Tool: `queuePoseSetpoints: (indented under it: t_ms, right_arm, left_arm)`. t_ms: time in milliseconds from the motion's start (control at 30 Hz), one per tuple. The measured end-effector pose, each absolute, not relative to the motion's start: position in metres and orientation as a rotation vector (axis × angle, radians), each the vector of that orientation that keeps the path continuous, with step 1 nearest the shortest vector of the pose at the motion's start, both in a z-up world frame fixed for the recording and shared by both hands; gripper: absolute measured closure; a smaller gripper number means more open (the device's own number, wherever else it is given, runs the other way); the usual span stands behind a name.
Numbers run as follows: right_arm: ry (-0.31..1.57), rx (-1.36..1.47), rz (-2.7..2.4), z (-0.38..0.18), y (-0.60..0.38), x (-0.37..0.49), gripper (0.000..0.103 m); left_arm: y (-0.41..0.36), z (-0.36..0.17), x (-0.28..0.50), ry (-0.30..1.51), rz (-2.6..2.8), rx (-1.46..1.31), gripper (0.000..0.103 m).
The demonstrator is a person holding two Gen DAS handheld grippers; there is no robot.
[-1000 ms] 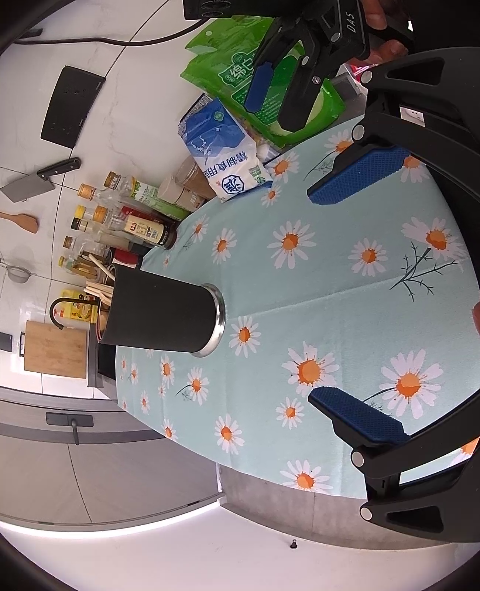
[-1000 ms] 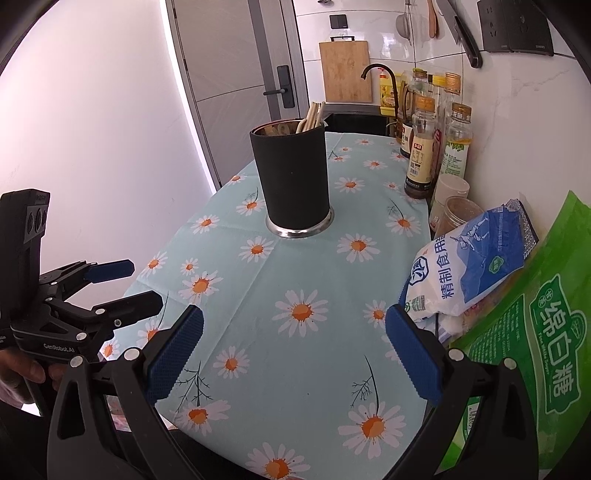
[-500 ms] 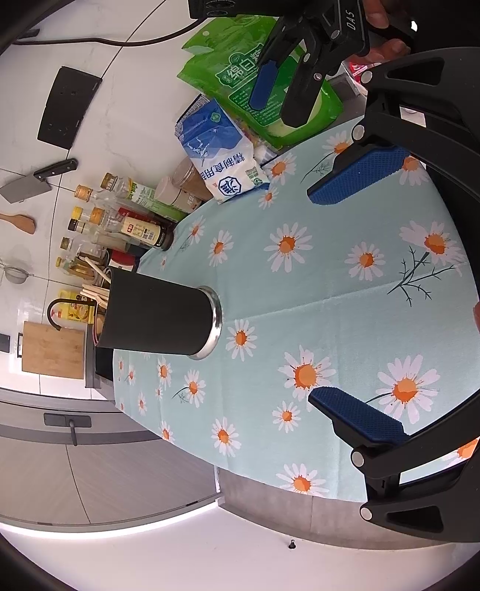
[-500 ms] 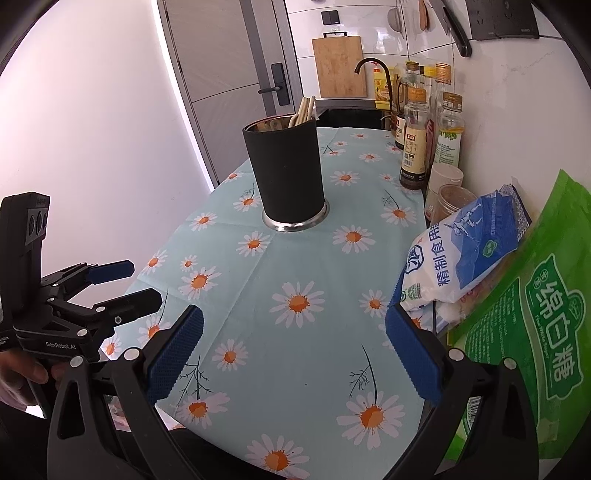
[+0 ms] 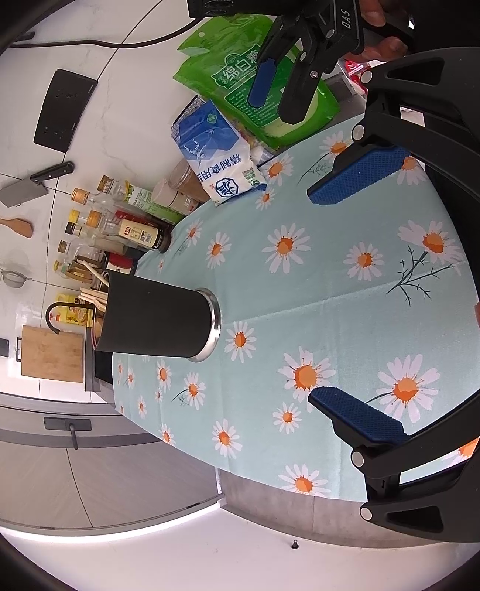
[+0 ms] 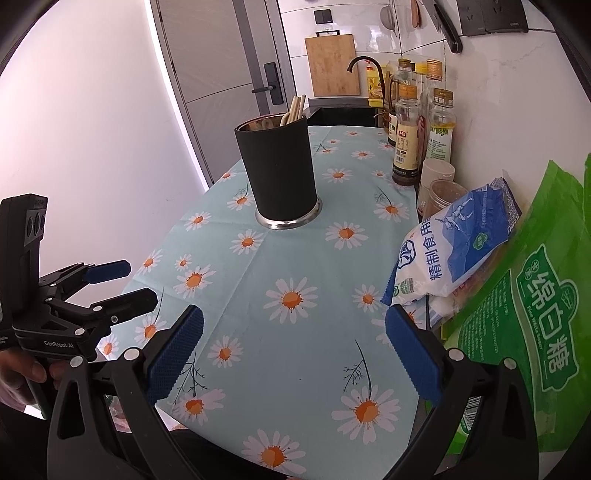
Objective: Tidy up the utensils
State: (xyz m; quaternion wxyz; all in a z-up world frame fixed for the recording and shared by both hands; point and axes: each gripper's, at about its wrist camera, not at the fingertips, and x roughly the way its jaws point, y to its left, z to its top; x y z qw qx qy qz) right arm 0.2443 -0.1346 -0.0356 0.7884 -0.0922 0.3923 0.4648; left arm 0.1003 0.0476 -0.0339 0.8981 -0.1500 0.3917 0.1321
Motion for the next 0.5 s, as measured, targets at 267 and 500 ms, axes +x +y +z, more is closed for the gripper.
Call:
queuePoseSetpoints:
  t_ms: [267,500]
  right_arm:
    - [0.841,-0.198,1.003,-0.0344,-0.1319,0.2434,0.005]
    - [0.837,-0.198,0.996,-0.0333,-0.1273,0.2447,0.005]
  left_arm:
    - [0.0505,-0.0335,0.0981,0.818,0.27,-0.31,0.007]
    - [0.0519,-0.033,0.0953,0.817,0.259,-0.315,0.007]
